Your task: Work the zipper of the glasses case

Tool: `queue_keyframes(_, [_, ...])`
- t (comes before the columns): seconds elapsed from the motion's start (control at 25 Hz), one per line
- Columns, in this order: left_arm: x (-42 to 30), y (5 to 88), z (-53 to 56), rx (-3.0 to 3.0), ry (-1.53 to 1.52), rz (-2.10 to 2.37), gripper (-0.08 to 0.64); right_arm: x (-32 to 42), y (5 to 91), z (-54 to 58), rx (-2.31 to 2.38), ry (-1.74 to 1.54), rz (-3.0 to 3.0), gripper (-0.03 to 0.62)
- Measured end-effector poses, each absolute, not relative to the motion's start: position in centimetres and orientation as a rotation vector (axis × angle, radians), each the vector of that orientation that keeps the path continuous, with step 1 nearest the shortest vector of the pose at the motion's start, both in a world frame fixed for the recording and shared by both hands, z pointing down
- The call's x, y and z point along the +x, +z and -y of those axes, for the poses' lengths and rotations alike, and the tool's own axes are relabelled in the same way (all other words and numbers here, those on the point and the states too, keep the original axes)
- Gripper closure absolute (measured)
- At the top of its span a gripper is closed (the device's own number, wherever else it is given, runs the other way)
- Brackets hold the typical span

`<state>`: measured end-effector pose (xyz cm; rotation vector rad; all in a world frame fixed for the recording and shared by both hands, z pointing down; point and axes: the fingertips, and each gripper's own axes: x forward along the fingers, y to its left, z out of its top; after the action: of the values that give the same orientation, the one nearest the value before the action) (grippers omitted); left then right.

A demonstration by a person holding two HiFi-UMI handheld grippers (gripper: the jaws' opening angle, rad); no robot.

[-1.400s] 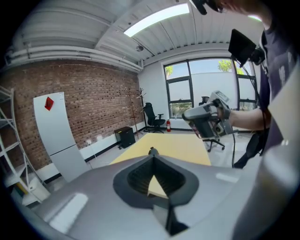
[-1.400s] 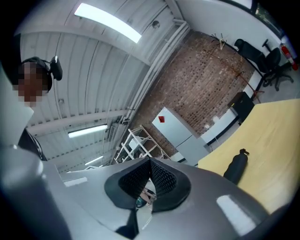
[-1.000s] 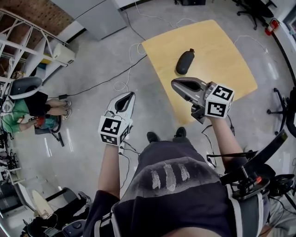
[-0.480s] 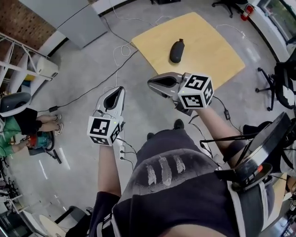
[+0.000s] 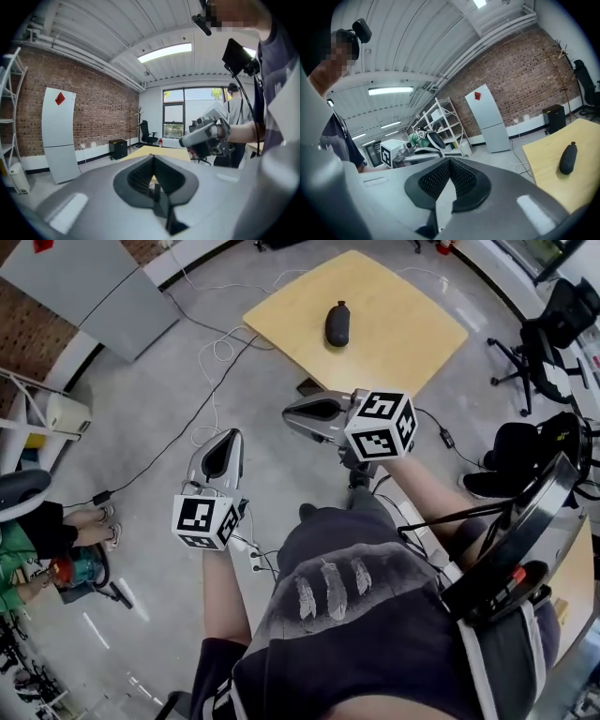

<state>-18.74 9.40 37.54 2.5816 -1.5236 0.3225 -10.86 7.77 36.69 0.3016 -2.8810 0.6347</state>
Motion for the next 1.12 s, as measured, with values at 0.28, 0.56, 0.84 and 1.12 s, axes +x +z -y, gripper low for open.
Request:
queue_keyframes(0.28, [-15.6,39.3,-9.2,2.632,0.239,1.284,0.558,-8.0,36.6,-8.8,0.563,0.71,2.86,0.589])
queue_keyframes(0.56, [-9.3,39.4,-10.6,2.708,0.219,1.127,0.558,-2.6,36.4,-10.0,0.723,0.759,2.843,0.591])
queue_keyframes(0.84, [-3.6,38.3,-13.1,2.757,0.263,1.114,0.558,2.6,35.9,-12.7,0.744,0.753,2.889,0.591])
queue_keyframes(1.12, [1.3,37.1,-16.6,2.741,0.32,1.215,0.558,8.1,35.5,-15.6,0.677,0.76,2.953,0.591])
